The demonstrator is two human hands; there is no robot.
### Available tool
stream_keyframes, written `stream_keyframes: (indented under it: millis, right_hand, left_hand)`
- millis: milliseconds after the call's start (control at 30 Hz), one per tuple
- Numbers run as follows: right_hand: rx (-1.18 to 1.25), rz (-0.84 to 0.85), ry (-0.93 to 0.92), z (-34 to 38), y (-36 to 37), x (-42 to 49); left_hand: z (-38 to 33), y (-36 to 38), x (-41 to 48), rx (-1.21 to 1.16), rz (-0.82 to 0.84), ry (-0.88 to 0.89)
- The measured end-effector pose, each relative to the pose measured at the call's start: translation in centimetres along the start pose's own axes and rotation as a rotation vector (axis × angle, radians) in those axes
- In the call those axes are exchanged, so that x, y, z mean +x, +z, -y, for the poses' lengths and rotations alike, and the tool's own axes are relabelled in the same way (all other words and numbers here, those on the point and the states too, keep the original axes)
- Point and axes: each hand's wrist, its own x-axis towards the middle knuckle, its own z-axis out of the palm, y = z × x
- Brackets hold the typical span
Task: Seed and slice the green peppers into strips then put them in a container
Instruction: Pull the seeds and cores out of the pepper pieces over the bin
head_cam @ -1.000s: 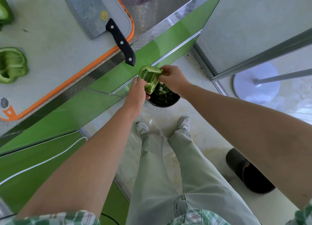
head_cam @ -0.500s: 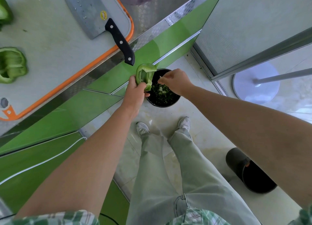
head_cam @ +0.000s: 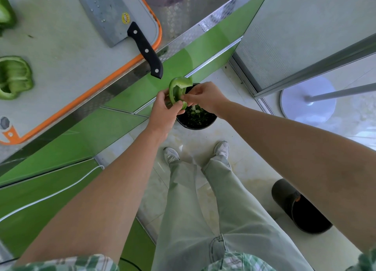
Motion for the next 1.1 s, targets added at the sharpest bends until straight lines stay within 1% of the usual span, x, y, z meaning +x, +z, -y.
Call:
stream_keyframes:
  millis: [133,400,500,600,800,900,1000,1100]
  right_hand:
    - [0.011,0.010,0.111,0.6,0.2,0.3]
    - [-0.046,-0.032,0.151,1.2,0.3,0.4]
    - [0.026,-0.044,0.181,1.0,0.3,0.2]
    - [0.075,-0.053,0.213,0.8,0.2,-0.2]
    - [-0.043,0.028,0.217,1.2,0.1,-0.4]
    - [-0.128,-0.020,0.216,1.1,0.4,-0.1]
    - [-0.139,-0.088,0.211,0.7,0.5,-0.2]
    - [-0.201,-0.082,0.196,0.6,0.4,-0.3]
  left_hand:
    - [0.0,0.2,-0.2,-0.008,0.027,0.024]
    - [-0.6,0.6,-0.7,-0.025,0.059,0.021]
    - [-0.9,0.6,-0.8,-0.045,0.062,-0.003]
    - [-1.0,0.6,-0.8,-0.035,0.100,-0.005]
    - [-0.2,0.6,-1.2,0.021,0.136,0.002]
    - [-0.2,0.7,-1.4,0.042,0.146,0.019]
    - [-0.8,0.8,-1.5,0.026,0.181,0.021]
    - [-0.8,0.7,-1.5,0.050,0.200,0.021]
